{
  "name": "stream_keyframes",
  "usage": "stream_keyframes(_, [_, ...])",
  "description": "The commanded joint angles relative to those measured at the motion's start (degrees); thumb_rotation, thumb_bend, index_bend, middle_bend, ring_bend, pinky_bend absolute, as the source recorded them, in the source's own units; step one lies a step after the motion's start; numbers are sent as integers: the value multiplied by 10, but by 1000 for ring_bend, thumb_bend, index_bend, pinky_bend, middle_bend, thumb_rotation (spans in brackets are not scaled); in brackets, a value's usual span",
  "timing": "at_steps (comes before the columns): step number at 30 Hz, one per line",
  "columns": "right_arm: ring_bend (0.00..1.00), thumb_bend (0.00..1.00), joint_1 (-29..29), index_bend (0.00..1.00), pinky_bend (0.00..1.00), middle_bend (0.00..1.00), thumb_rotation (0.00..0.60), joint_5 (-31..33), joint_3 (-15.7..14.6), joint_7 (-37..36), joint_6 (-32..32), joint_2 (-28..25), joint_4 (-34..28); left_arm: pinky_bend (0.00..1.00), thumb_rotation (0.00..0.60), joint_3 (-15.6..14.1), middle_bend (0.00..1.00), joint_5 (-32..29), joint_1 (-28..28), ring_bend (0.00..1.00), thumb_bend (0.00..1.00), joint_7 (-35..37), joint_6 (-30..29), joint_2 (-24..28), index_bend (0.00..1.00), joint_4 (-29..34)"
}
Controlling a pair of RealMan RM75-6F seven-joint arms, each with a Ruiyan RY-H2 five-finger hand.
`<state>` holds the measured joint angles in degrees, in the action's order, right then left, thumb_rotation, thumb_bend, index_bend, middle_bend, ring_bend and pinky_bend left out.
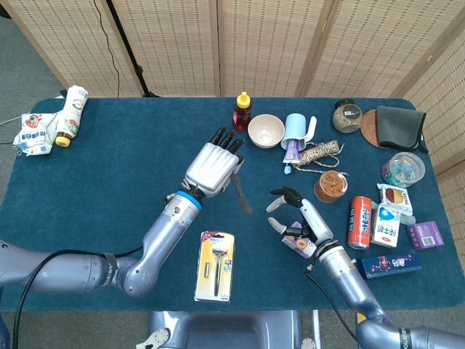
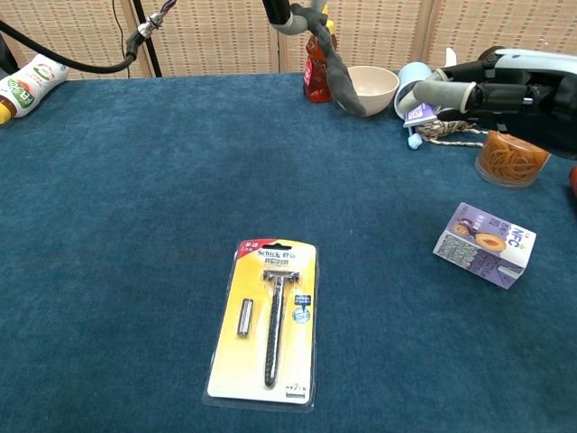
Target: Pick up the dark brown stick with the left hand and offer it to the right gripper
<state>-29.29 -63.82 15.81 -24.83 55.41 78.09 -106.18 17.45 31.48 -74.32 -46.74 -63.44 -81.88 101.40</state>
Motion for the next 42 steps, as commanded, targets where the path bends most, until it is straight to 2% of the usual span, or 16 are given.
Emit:
stream_keyframes(1, [17,348,-2,437,0,177,499,2,1,1,-1,3,3,0,600,0,189,-1,-3,64,536,-2,-2,-4,746,1])
stream_keyframes(2, [17,351,-2,438,0,177,540,2,2,1,-1,5,4,0,600,0,189,-1,-4,64,537,-2,-2,-5,745,1])
stream_keyframes(5, [17,356,-4,442,0,179,598,0,1,2,-2,9,8,0,600,0,190,-1,-7,64,537,-4,-4,-8,745,1])
stream_keyframes(42, [10,357,-35,421,0,178,600,76,19,71,-13,26,-8,0,600,4,189,16,-33,62,536,-31,-32,-68,745,-25])
